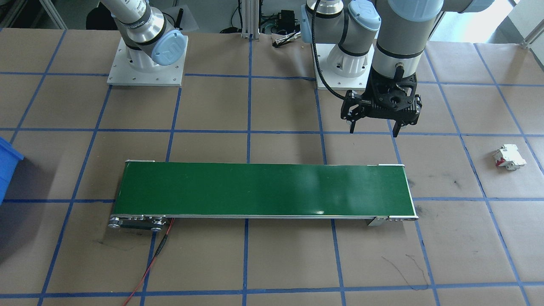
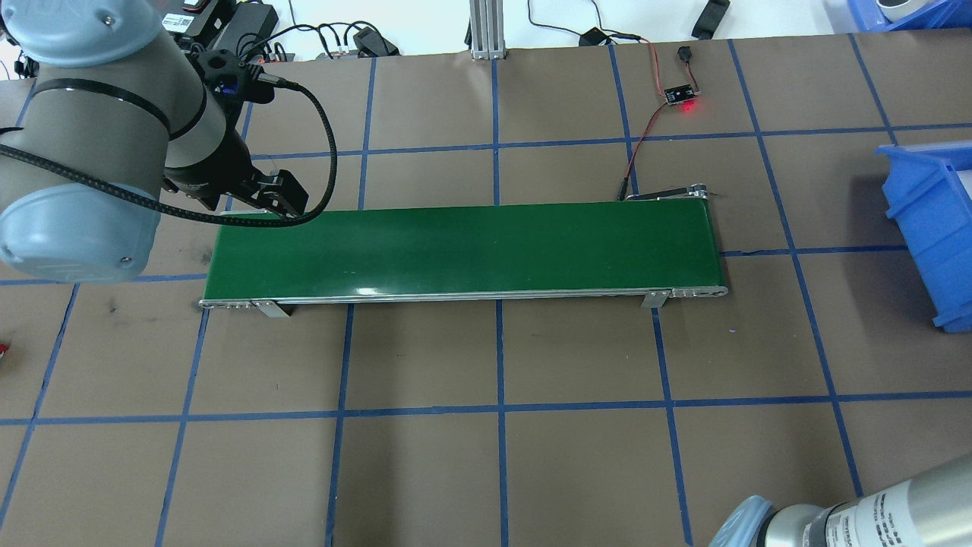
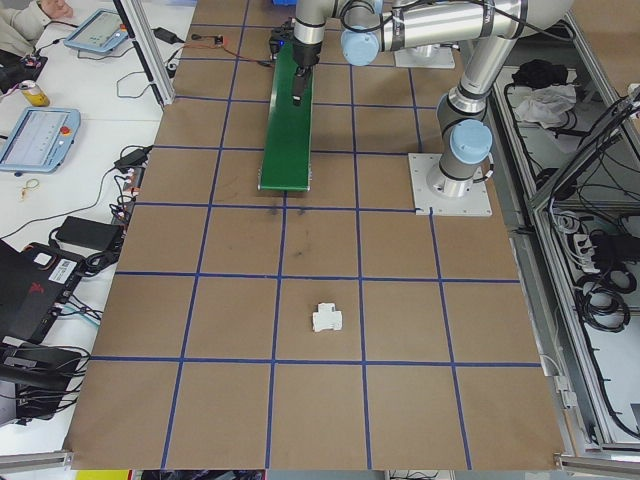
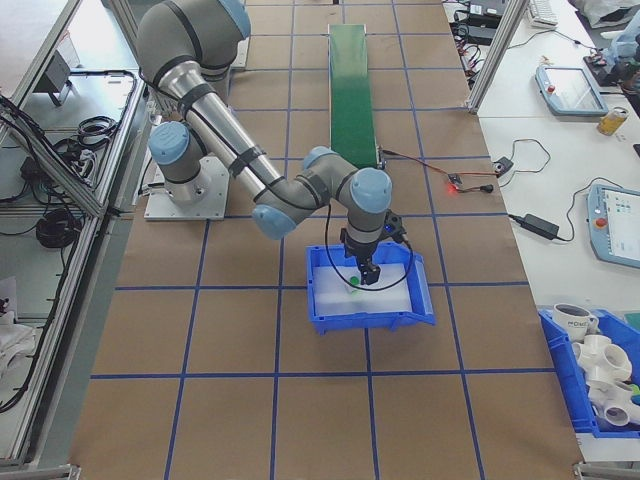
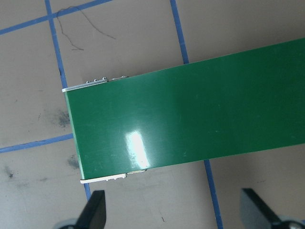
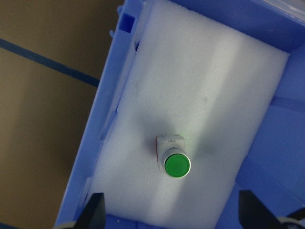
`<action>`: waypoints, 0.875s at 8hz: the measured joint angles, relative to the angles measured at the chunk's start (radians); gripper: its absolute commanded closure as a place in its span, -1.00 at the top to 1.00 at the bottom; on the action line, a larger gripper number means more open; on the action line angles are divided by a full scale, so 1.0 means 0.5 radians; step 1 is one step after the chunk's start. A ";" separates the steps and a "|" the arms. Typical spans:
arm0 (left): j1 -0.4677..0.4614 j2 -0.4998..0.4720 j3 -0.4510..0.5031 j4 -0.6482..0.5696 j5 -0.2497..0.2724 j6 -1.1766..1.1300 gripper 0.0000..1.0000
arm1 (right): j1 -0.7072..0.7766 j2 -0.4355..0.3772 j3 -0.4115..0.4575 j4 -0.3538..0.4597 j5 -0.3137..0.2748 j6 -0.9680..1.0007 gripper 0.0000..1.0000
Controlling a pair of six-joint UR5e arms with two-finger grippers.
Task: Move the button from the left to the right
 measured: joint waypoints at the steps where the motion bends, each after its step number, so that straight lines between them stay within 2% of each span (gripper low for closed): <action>1: 0.000 0.000 -0.001 0.000 0.001 0.000 1.00 | 0.013 -0.145 -0.001 0.109 0.000 0.034 1.00; 3: 0.000 0.004 0.000 0.005 0.006 0.001 1.00 | 0.157 -0.414 -0.002 0.313 -0.027 0.108 1.00; 4: 0.000 0.004 0.000 0.030 0.004 0.001 1.00 | 0.295 -0.531 -0.002 0.417 -0.078 0.208 1.00; 5: -0.002 0.005 -0.002 0.051 0.003 -0.001 1.00 | 0.456 -0.616 -0.005 0.526 -0.124 0.388 1.00; 7: -0.003 0.008 -0.002 0.068 0.005 -0.001 1.00 | 0.772 -0.734 -0.027 0.725 -0.136 0.748 1.00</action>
